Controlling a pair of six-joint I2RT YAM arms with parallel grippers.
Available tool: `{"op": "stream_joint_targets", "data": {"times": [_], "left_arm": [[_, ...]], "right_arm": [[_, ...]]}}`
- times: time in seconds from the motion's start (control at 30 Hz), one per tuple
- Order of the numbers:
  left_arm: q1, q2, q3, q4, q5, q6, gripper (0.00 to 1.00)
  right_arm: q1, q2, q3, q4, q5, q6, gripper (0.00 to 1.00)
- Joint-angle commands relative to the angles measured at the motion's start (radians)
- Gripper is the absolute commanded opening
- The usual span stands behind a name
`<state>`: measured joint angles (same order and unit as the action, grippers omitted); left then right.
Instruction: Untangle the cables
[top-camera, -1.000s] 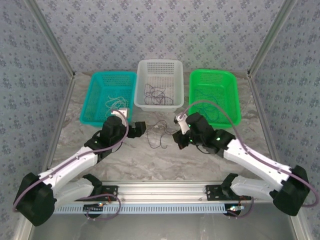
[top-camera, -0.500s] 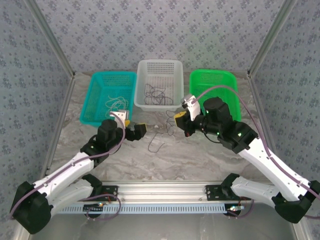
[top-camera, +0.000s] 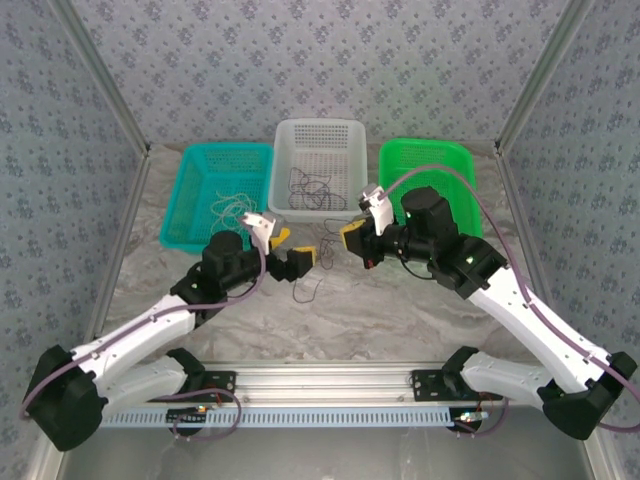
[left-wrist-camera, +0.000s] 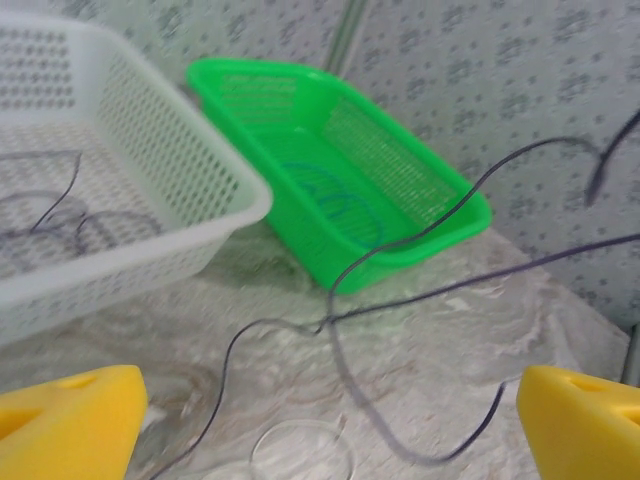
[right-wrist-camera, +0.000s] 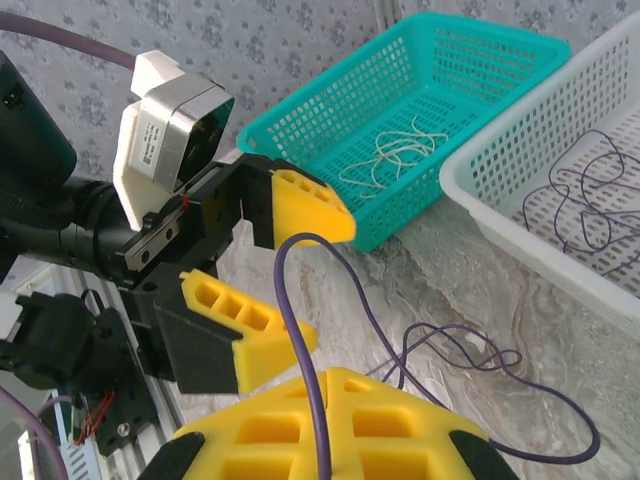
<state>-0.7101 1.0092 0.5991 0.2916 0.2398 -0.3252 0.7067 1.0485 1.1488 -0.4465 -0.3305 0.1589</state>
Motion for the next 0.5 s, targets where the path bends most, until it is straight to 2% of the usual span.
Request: {"op": "stream_joint_targets", "data": {"times": [0.0, 0.13, 0.4, 0.47], "left_arm": [[-0.025, 0.054, 0.073, 0.067, 0.081, 0.054, 0.90], [-0.053, 0.127, 0.120, 0.091, 0.093, 0.072, 0.82], [-0.066, 0.214, 0.167, 0.130, 0.078, 0.071, 0.81], [-0.070, 0.226, 0.180, 0.135, 0.078, 0.076, 0.78]], "right_arm": [[-0.010, -0.004, -0.002, 0.080, -0.025, 0.053, 0.00], [-0.013, 0.002, 0.005, 0.104, -0.030, 0.070, 0.00], [-0.022, 0.013, 0.030, 0.119, -0.068, 0.100, 0.00], [-0.022, 0.018, 0.035, 0.115, -0.069, 0.106, 0.01]]}}
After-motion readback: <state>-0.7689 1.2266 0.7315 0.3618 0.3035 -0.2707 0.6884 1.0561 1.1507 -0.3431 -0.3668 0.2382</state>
